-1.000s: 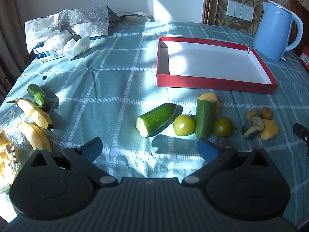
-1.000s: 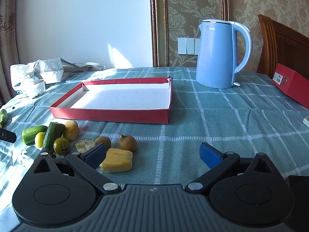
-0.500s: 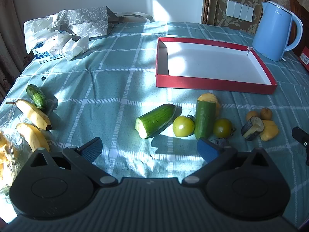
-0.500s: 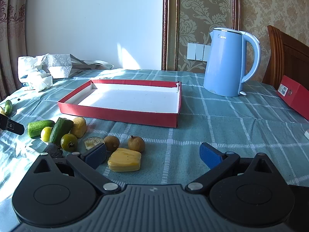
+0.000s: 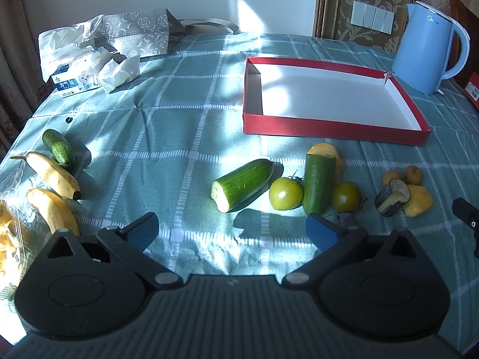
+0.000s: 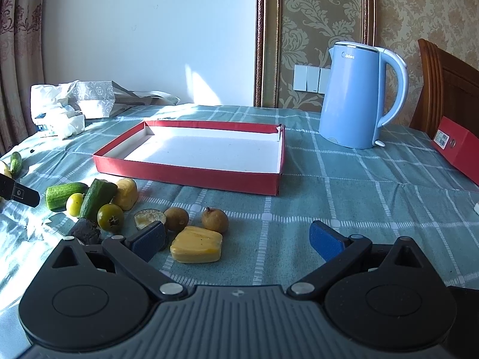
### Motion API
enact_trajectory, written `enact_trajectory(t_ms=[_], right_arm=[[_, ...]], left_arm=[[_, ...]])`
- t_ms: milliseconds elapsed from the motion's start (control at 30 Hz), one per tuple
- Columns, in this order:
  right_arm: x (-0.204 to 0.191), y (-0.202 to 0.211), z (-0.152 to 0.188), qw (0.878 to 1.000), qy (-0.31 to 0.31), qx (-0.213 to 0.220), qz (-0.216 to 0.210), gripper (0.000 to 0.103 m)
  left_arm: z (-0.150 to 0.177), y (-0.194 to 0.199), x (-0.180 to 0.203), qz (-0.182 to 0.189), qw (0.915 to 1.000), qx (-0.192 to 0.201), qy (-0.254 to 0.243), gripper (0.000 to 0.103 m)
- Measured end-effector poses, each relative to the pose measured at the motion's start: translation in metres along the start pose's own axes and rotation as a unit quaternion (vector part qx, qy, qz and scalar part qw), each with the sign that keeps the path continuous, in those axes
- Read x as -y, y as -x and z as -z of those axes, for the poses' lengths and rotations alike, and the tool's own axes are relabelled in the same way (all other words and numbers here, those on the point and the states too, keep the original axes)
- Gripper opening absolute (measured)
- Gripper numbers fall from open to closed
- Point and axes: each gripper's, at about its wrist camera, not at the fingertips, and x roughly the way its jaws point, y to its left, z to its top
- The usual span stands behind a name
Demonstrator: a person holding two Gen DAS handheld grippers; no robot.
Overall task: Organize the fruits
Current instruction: 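Move left tool toward dark eggplant chunk while right tool approaches yellow pepper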
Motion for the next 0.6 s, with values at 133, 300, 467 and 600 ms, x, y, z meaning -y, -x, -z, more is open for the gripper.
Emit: enact_trajectory(t_ms=[133,300,467,600], right_arm=[[-0.002,-0.005,0.003,1.000,0.008,-0.018,0.005,0.103],[-0.004,-0.006,0.008,0.999,0.014,-0.028,0.007,0.103],[-0.011,-0.012,0.007,0.999,0.024,-0.035,0.012,0.103],[-0.020,-0.019,0.004,0.999,0.035,-0.032,0.006,0.102]], left_arm=[[0.005,0.003,0.001,-0.012,0.9997,0.017,-0.013,0.103],[0.010,0.005,0.001,-0.001,0.9994,0.025,-0.021,0.103],[0.015,0.005,0.004,0.005,0.9991,0.030,-0.029,0.103],[0.018,0.005,0.008,0.010,0.9989,0.029,-0.036,0.103]])
